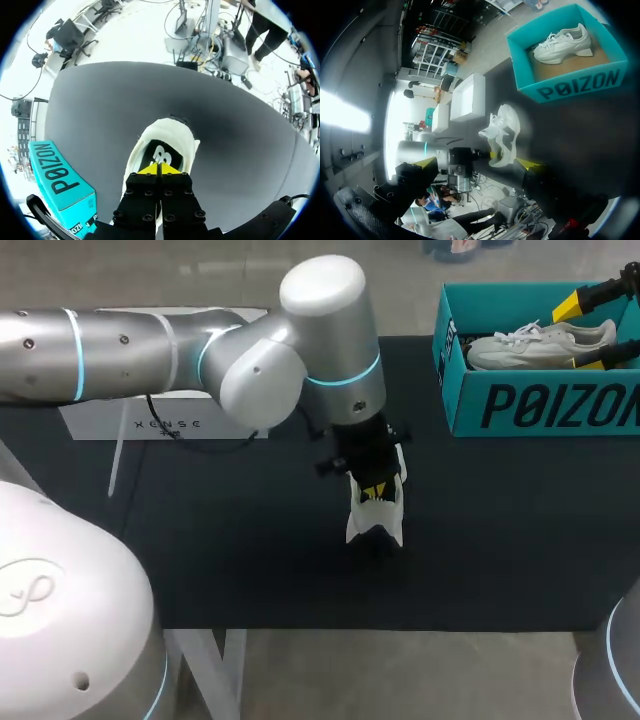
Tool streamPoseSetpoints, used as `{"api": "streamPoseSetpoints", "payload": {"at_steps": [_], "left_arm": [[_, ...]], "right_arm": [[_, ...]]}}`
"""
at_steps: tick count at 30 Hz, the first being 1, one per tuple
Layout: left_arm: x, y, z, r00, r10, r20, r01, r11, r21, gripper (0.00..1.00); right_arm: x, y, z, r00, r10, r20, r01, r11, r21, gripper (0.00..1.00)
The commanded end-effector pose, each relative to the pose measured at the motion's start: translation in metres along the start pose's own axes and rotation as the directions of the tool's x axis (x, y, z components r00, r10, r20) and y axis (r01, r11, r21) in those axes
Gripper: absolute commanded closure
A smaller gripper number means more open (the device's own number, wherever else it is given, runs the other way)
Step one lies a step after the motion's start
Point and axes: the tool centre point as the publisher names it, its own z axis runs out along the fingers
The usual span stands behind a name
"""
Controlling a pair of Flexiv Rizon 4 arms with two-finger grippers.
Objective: Take the shoe out of the shoebox, open the shoe tongue, remove and reinsert the insole, then place the shoe into the shoebox
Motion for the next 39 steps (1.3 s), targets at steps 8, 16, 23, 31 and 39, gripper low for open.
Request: {"api": "streamPoseSetpoints", "payload": {"at_steps": [8, 16, 23, 31, 39], "left_arm": [[0.0, 0.0, 0.043, 0.997, 0.006, -0.074, -0.004, 0.999, 0.035, 1.0], [0.004, -0.005, 0.063, 0.996, -0.001, -0.094, 0.006, 0.999, 0.053, 1.0], [0.0, -0.002, 0.069, 0.997, -0.023, -0.068, 0.031, 0.994, 0.108, 1.0], [-0.003, -0.008, 0.053, 0.991, 0.099, -0.091, -0.079, 0.976, 0.202, 1.0], [-0.001, -0.009, 0.048, 0.987, 0.108, -0.117, -0.078, 0.969, 0.232, 1.0]], "right_arm": [[0.0, 0.001, 0.0, 1.0, 0.002, 0.003, -0.002, 1.0, 0.001, 0.0], [0.0, 0.001, 0.0, 1.0, 0.002, 0.003, -0.002, 1.0, 0.001, 0.0], [0.0, 0.001, 0.0, 1.0, 0.002, 0.003, -0.002, 1.0, 0.001, 0.0], [0.0, 0.001, 0.0, 1.0, 0.002, 0.003, -0.002, 1.0, 0.001, 0.0], [0.0, 0.001, 0.0, 1.0, 0.002, 0.003, -0.002, 1.0, 0.001, 0.0]]}}
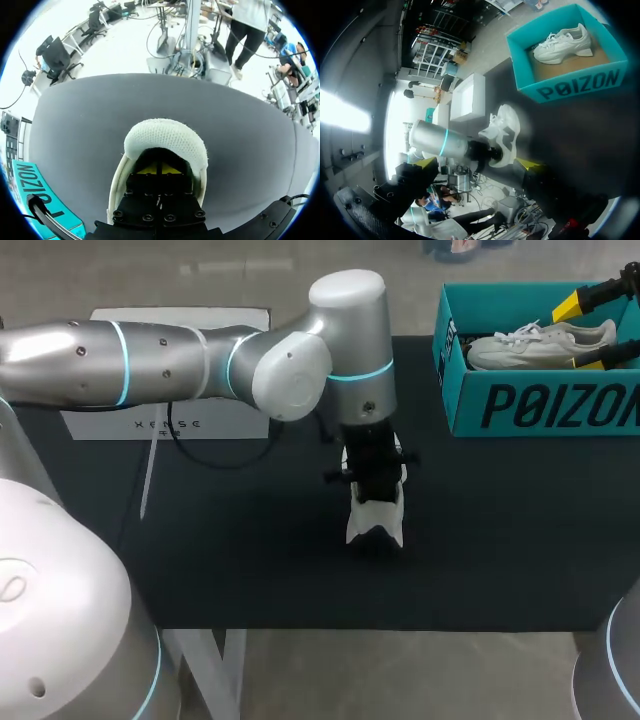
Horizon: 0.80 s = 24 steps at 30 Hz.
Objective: Take the shoe out of the shoebox, open the shoe tongue, remove and reinsert the insole, then place the shoe into the shoebox
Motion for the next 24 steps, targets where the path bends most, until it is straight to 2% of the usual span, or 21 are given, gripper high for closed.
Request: {"api": "streamPoseSetpoints", "payload": {"at_steps": [1, 11, 13, 17, 18, 24], "left_arm": [[-0.004, 0.003, 0.0, 1.0, 0.001, -0.011, -0.001, 1.0, 0.005, 1.0], [-0.004, 0.003, 0.0, 1.0, 0.001, -0.011, -0.001, 1.0, 0.005, 1.0], [-0.002, 0.003, 0.002, 0.999, 0.017, -0.033, -0.018, 0.999, -0.026, 1.0], [0.001, 0.006, 0.005, 0.995, 0.065, -0.069, -0.067, 0.997, -0.028, 1.0], [0.001, 0.007, 0.007, 0.995, 0.065, -0.073, -0.069, 0.996, -0.049, 1.0], [-0.001, 0.008, 0.013, 0.991, 0.105, -0.079, -0.107, 0.994, -0.021, 1.0]], "right_arm": [[0.0, 0.001, 0.0, 1.0, 0.002, 0.003, -0.002, 1.0, 0.001, 0.0], [0.0, 0.001, 0.0, 1.0, 0.002, 0.003, -0.002, 1.0, 0.001, 0.0], [0.0, 0.001, 0.0, 1.0, 0.002, 0.003, -0.002, 1.0, 0.001, 0.0], [0.0, 0.001, 0.0, 1.0, 0.002, 0.003, -0.002, 1.0, 0.001, 0.0], [0.0, 0.001, 0.0, 1.0, 0.002, 0.003, -0.002, 1.0, 0.001, 0.0], [0.0, 0.001, 0.0, 1.0, 0.002, 0.003, -0.002, 1.0, 0.001, 0.0]]}}
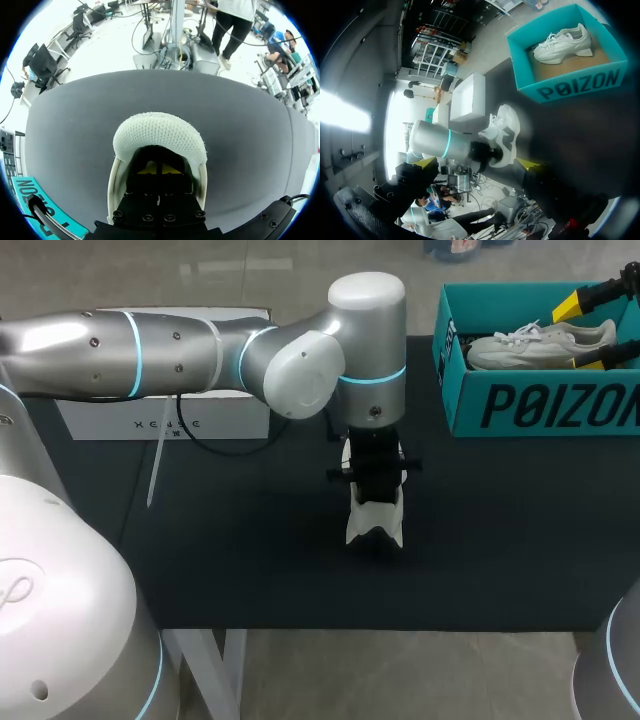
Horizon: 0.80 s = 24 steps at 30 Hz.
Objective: Take the shoe out of the shoebox, open the shoe tongue, remove and reinsert the insole, then place the shoe into the shoebox
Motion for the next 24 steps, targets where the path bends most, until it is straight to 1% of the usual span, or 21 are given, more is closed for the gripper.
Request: {"api": "streamPoseSetpoints", "payload": {"at_steps": [1, 3, 8, 12, 15, 19, 24], "left_arm": [[-0.004, 0.006, 0.009, 1.0, -0.001, -0.011, 0.001, 1.0, 0.012, 1.0], [-0.003, 0.006, 0.006, 1.0, -0.006, -0.007, 0.006, 1.0, 0.011, 1.0], [0.005, 0.007, -0.024, 0.999, -0.006, 0.038, 0.006, 1.0, 0.009, 1.0], [0.006, 0.014, -0.038, 0.999, -0.011, 0.039, 0.012, 0.999, -0.033, 1.0], [0.003, 0.018, -0.039, 1.0, 0.007, 0.025, -0.006, 0.998, -0.061, 1.0], [-0.002, 0.023, -0.037, 0.999, 0.037, -0.002, -0.037, 0.996, -0.077, 1.0], [-0.01, 0.028, -0.036, 0.999, 0.052, 0.008, -0.051, 0.994, -0.093, 1.0]], "right_arm": [[0.0, 0.001, 0.001, 1.0, 0.001, 0.003, -0.001, 1.0, 0.001, 0.0], [0.0, 0.001, 0.001, 1.0, 0.001, 0.003, -0.001, 1.0, 0.001, 0.0], [0.0, 0.001, 0.001, 1.0, 0.001, 0.003, -0.001, 1.0, 0.001, 0.0], [0.0, 0.001, 0.001, 1.0, 0.001, 0.003, -0.001, 1.0, 0.001, 0.0], [0.0, 0.001, 0.001, 1.0, 0.001, 0.003, -0.001, 1.0, 0.001, 0.0], [0.0, 0.001, 0.001, 1.0, 0.001, 0.003, -0.001, 1.0, 0.001, 0.0], [0.0, 0.001, 0.001, 1.0, 0.001, 0.003, -0.001, 1.0, 0.001, 0.0]]}}
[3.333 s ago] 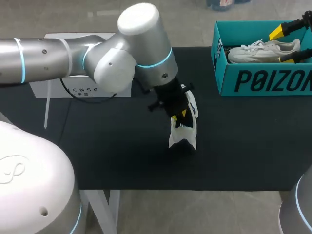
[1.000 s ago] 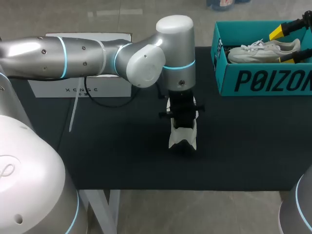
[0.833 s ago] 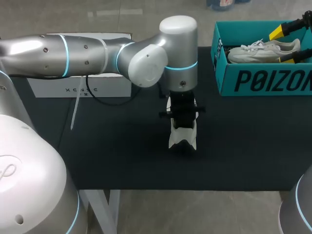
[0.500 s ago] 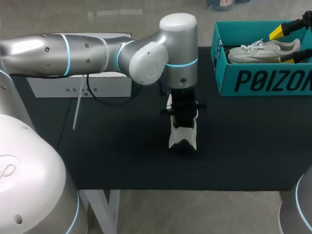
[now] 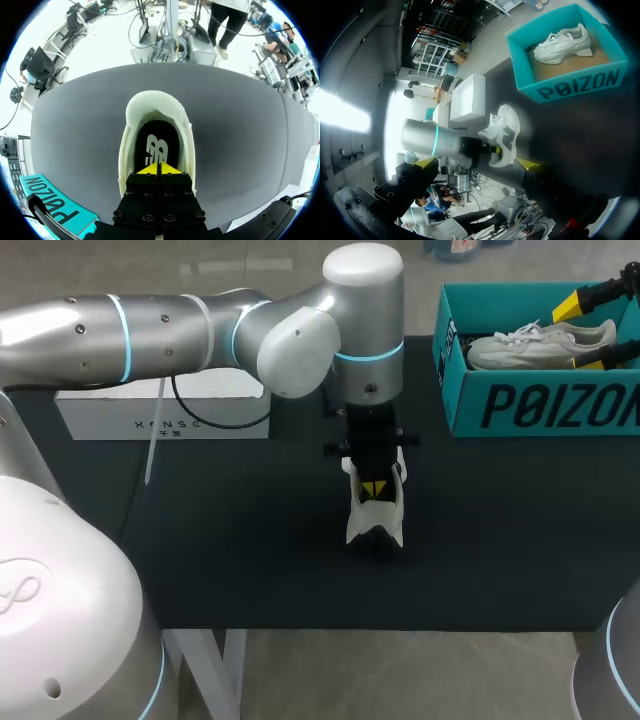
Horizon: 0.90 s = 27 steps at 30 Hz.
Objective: Take the shoe out of the shoebox, open the shoe tongue, remove and reinsert the insole, then place the shoe into the shoebox
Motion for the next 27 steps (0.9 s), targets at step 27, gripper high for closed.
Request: {"api": "streamPoseSetpoints", "payload": {"at_steps": [27], "left_arm": [[0.003, 0.053, 0.008, 0.994, -0.112, -0.013, 0.111, 0.992, -0.063, 1.0]], "right_arm": [[0.0, 0.001, 0.0, 1.0, 0.002, 0.003, -0.002, 1.0, 0.001, 0.0]]}}
